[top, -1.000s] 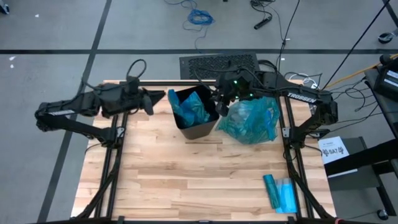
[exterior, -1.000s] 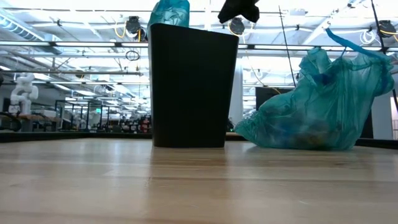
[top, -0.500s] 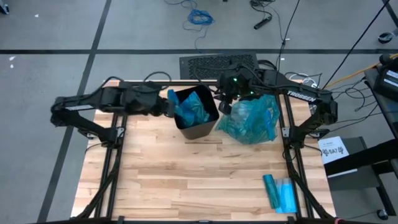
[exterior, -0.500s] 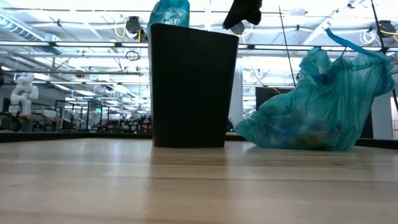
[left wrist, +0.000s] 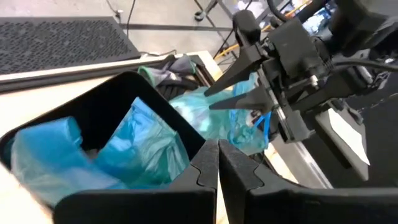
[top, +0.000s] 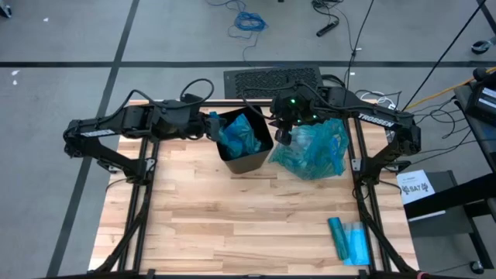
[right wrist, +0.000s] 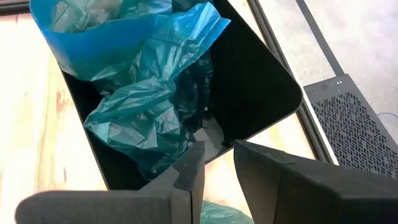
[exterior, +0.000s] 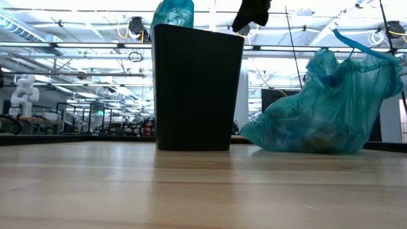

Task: Place trash/remove bag and relplace
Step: Insert the new trash bag into the trash bin

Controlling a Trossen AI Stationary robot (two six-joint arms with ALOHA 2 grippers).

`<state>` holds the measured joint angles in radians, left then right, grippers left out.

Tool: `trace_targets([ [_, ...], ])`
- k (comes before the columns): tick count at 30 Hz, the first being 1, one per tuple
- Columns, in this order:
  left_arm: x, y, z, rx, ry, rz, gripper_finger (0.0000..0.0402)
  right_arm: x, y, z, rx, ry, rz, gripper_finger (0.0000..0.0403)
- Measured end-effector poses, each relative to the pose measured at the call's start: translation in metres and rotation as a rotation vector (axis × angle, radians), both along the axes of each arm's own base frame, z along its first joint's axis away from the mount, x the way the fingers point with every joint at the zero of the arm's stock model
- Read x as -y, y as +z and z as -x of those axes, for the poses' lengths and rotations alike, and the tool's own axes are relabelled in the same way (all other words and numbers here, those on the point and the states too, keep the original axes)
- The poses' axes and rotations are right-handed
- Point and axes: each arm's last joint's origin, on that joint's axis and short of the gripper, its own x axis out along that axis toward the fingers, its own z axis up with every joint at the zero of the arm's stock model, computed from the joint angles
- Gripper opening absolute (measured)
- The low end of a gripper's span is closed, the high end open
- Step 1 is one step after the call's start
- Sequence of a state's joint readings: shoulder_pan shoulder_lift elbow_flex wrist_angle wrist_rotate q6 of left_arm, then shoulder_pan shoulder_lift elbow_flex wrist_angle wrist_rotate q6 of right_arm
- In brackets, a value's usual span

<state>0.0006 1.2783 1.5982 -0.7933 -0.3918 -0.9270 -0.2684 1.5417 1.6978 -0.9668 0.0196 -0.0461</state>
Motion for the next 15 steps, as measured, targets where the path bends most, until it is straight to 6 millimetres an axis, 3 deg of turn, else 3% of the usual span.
trace_targets([
  [4, -0.002, -0.004, -0.008, -0.016, 0.004, -0.016, 0.0024, 0.0, 0.0, 0.0, -0.007, 0.011, 0.009, 0.008],
  [9, -0.004, -0.009, -0.015, -0.034, 0.015, -0.014, 0.007, -0.001, 0.0, 0.0, -0.003, 0.039, -0.006, 0.008],
  [15, -0.014, -0.009, -0.015, -0.014, 0.071, 0.026, 0.0103, -0.002, 0.0, 0.0, 0.0, 0.065, -0.015, 0.008],
])
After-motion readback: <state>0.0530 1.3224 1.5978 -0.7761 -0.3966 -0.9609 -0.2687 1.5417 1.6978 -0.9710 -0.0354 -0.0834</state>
